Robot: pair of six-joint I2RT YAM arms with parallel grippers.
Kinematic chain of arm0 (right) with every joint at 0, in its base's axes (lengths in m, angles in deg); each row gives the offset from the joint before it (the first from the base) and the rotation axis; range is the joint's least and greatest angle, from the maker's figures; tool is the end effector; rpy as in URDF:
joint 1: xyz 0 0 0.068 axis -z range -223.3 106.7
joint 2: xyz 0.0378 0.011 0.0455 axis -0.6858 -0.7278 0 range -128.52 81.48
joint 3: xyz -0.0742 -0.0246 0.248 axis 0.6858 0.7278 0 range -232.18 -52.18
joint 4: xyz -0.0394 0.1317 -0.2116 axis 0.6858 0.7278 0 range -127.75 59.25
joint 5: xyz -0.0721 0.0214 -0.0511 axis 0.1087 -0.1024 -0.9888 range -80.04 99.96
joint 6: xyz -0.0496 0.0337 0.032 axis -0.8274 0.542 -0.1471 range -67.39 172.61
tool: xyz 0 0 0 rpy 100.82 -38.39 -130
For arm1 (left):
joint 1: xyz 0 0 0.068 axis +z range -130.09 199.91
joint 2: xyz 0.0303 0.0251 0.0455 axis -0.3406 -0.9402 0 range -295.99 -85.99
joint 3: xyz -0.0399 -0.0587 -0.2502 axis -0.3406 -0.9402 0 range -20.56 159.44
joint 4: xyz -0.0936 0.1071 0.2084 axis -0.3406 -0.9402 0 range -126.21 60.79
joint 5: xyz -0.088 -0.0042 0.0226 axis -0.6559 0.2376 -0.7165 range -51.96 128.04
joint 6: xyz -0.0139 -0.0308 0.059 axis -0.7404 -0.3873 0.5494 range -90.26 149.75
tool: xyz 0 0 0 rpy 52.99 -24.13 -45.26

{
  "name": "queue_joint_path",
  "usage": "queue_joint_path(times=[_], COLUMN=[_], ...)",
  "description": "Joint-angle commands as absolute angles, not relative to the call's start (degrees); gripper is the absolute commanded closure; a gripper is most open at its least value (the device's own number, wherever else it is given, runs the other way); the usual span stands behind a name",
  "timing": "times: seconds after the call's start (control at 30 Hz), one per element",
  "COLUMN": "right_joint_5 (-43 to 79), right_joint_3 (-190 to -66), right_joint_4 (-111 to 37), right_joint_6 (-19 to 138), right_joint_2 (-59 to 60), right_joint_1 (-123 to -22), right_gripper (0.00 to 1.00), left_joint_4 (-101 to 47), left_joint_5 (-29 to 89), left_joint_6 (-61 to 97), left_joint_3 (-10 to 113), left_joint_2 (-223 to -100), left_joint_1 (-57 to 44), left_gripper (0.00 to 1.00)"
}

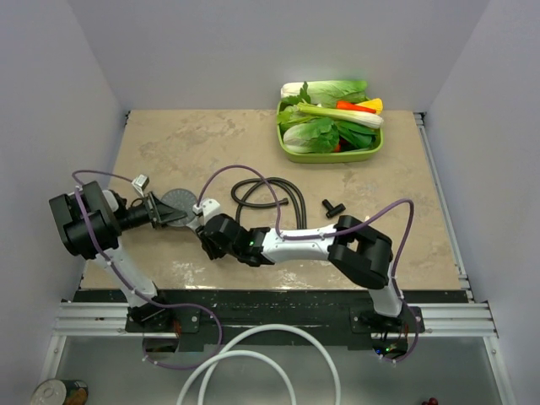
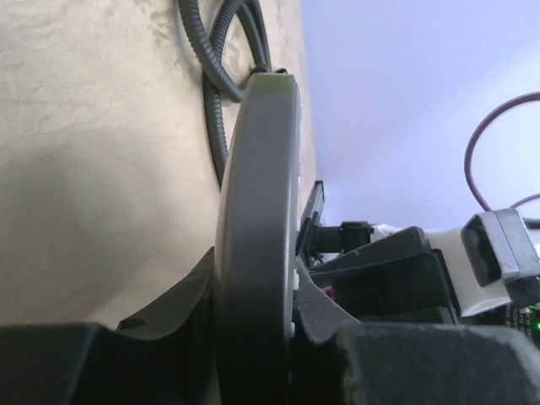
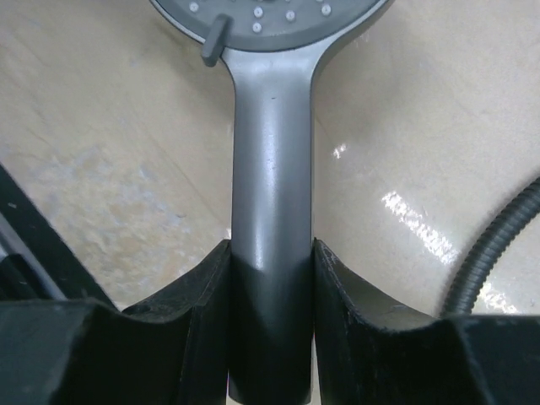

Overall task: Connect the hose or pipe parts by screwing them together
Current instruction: Pick up the bathroom fixture from the center of the board.

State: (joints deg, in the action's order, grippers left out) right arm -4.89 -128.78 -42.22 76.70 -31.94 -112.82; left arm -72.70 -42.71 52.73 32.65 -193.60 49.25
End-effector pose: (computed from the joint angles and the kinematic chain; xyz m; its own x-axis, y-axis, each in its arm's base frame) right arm 0.1709 0.4177 0.1828 -0.5096 -0.2367 -0.8272 -0.6810 0.6985 0.2197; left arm 0.2619 0.0854 0.1142 -0.8718 -0.4180 -0.2555 0.1561 0.2573 -0.9536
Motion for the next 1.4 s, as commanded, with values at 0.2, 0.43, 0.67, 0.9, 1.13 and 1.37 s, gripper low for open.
queue_joint_path(times=[0.2, 0.43, 0.67, 0.9, 1.13, 1.37], right_joint_5=[-11.65, -17.72, -21.42, -20.02, -17.55, -16.67], right_joint_3=[-128.65, -120.47, -112.83, -107.47, -103.42, -102.54], right_joint_4=[-36.44, -19.52, -8.30, -5.75, -9.26, -12.43], right_joint_6=[73.79, 76.33, 86.26, 91.63, 93.21, 92.60], right_joint_2=[-23.39, -9.67, -3.95, -1.31, -2.10, -1.75], right_joint_1=[-112.47, -106.33, -99.03, -97.00, -96.12, -95.95], right_gripper=[0.32, 0.26, 0.32, 0.34, 0.34, 0.34], left_joint_4=[-104.53, -104.53, -104.53, -104.53, -104.18, -38.62], left_joint_5=[-53.98, -53.10, -53.10, -51.00, -46.17, -15.17], left_joint_6=[100.58, 100.94, 99.45, 99.19, 96.99, 37.08], left_joint_3=[40.52, 41.40, 44.74, 47.11, 48.78, 29.99], left_joint_2=[-210.79, -210.87, -215.79, -221.50, -227.05, -194.54], left_joint_1=[46.90, 43.91, 41.54, 37.75, 36.79, 33.72], left_gripper=[1.00, 1.00, 1.00, 1.00, 1.00, 1.00])
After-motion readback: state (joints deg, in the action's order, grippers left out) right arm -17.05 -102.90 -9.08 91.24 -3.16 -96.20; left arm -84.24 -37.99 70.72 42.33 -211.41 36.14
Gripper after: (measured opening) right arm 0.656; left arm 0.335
